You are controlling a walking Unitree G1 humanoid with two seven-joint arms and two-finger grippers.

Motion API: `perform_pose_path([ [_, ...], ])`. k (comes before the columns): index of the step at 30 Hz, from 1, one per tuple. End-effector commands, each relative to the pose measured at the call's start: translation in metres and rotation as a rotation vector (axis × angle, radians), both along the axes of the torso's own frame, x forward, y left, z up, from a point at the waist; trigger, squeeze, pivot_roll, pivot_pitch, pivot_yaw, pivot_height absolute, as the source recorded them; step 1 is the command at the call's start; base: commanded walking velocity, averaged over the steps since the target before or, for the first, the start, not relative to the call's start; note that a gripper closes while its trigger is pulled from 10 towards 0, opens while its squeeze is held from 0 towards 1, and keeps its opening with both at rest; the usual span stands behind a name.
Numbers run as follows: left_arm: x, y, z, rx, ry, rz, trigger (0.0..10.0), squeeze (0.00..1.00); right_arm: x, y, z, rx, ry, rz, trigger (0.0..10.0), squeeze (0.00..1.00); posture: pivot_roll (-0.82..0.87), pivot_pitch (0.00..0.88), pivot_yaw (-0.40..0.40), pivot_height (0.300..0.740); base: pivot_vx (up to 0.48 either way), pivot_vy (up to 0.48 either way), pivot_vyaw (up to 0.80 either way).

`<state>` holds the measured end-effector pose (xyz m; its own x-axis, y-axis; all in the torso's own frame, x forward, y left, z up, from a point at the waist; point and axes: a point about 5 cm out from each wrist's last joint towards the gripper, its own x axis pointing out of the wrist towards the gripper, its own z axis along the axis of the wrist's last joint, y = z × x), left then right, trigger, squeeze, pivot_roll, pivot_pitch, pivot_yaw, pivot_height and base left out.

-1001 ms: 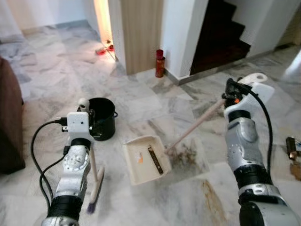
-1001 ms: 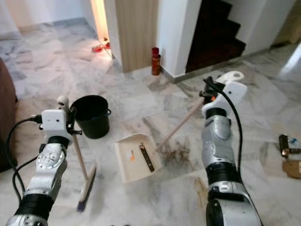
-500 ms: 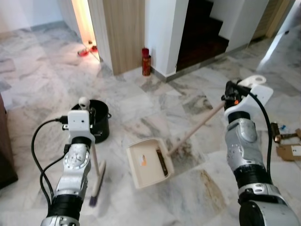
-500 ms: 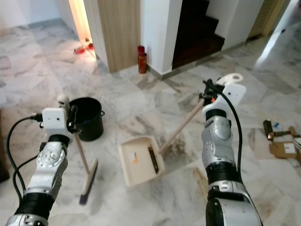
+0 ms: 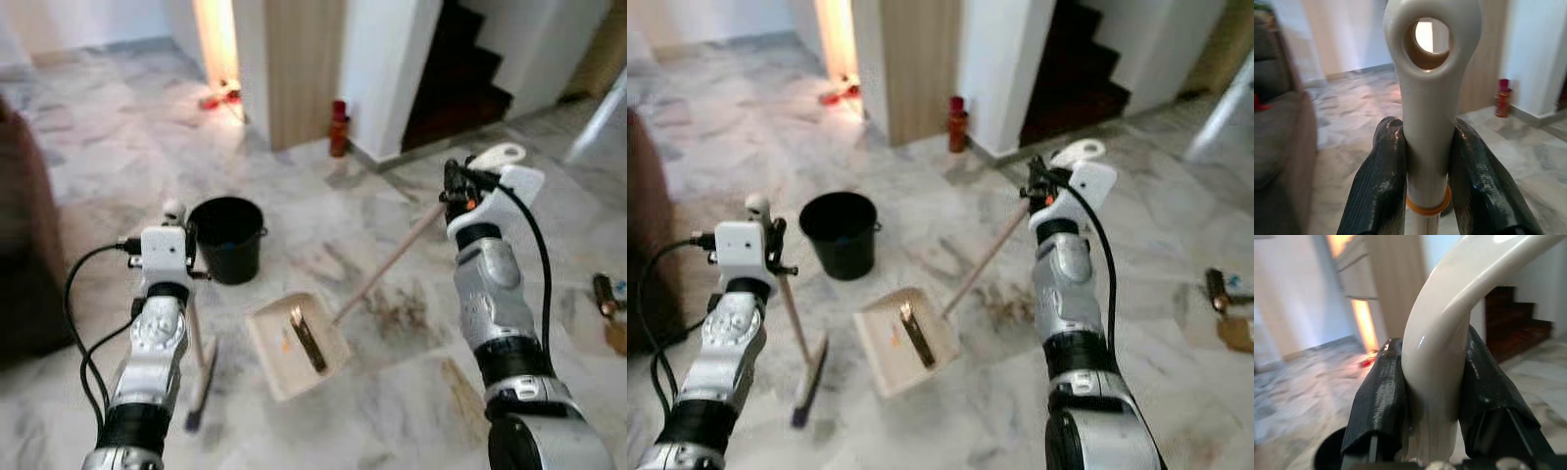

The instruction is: Sweep floor

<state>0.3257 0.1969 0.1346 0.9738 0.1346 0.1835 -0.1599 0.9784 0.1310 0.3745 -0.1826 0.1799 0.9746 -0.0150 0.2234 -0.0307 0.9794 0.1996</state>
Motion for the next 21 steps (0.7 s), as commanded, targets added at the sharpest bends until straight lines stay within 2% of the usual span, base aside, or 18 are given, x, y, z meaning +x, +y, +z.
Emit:
perform_pose_path([
  [1,0.001,-0.003,0.011,0.016,-0.049,-0.007,10.0,0.00,0.001,0.000,0.018,0.028,-0.074,0.008,10.0,0.00,0.01,0.000,-0.036,0.740,0.000,0.000,0.64],
  [15,0.001,-0.002,0.011,0.026,-0.045,0.009,10.0,0.00,0.001,0.010,0.020,0.028,-0.074,0.065,10.0,0.00,0.01,0.000,-0.036,0.740,0.000,0.000,0.05],
  [21,0.000,-0.002,0.010,0.030,-0.042,0.012,10.0,0.00,0.001,0.013,0.021,0.004,-0.079,0.094,10.0,0.00,0.01,0.000,-0.036,0.740,0.323,0.000,0.09],
])
